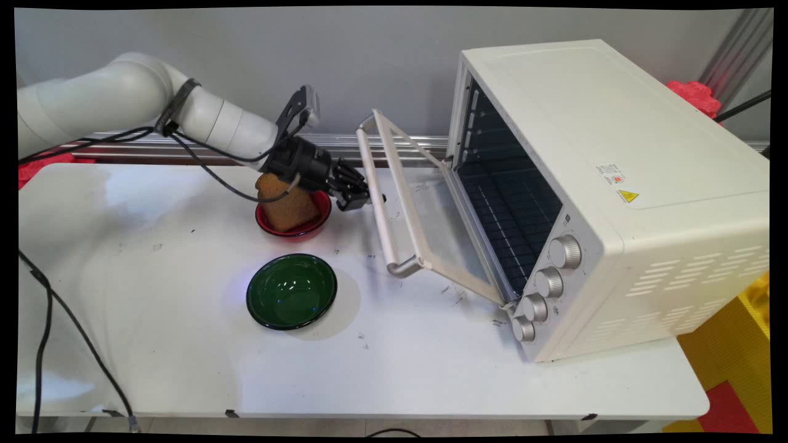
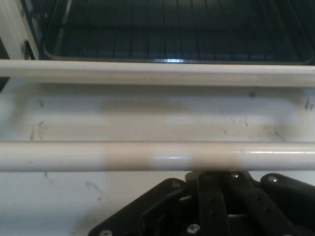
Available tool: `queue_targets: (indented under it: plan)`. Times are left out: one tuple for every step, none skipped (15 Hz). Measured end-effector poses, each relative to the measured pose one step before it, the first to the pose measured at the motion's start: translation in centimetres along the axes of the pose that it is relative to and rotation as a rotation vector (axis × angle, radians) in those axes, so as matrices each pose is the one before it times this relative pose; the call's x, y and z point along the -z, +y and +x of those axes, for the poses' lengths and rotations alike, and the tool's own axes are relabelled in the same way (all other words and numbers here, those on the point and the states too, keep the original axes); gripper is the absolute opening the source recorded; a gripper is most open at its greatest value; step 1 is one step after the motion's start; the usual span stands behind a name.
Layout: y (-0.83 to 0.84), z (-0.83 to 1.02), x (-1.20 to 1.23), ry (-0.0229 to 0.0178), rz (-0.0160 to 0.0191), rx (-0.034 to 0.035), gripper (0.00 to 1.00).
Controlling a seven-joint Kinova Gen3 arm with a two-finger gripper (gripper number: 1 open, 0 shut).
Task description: Close the oven
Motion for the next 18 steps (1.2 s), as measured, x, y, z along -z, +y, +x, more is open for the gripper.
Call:
queue_targets:
  plan:
    - [-0.053, 0.379, 0.071, 0.00627, -0.00147, -0.00267, 0.0]
    - [-0.058, 0.439, 0.102, 0.00759, -0.0013, -0.00318, 0.0]
    - [-0.035, 0.302, 0.047, 0.00504, -0.00117, -0.00191, 0.0]
    - [-0.059, 0.49, 0.013, 0.00744, -0.00231, -0.0037, 0.0]
    - [-0.033, 0.321, 0.022, 0.00525, -0.00132, -0.00185, 0.0]
    - [-0.036, 0.466, 0.039, 0.00768, -0.00181, -0.00288, 0.0]
    - [-0.042, 0.548, 0.012, 0.00883, -0.00241, -0.00273, 0.0]
    - [-0.039, 0.515, 0.003, 0.00874, -0.00185, -0.00234, 0.0]
    - [-0.042, 0.472, -0.065, 0.00763, -0.00238, -0.00228, 0.0]
    - [-0.029, 0.298, -0.04, 0.00506, -0.00099, -0.0012, 0.0]
    - [-0.032, 0.418, -0.061, 0.00784, -0.00105, -0.00137, 0.0]
    - [-0.039, 0.487, -0.12, 0.00893, -0.0017, -0.00127, 0.0]
    - [-0.029, 0.454, -0.129, 0.00844, -0.00205, -0.00102, 0.0]
    - [-0.001, 0.352, -0.129, 0.00652, -0.00242, -0.00038, 0.0]
    - [0.002, 0.223, -0.096, 0.00411, -0.0017, -0.00027, 0.0]
    - [0.018, 0.335, -0.168, 0.00605, -0.00309, -0.00023, 0.0]
    - [0.01, 0.187, -0.098, 0.00322, -0.00154, 0.00024, 0.0]
    - [0.026, 0.256, -0.128, 0.00471, -0.00205, 0.0006, 0.0]
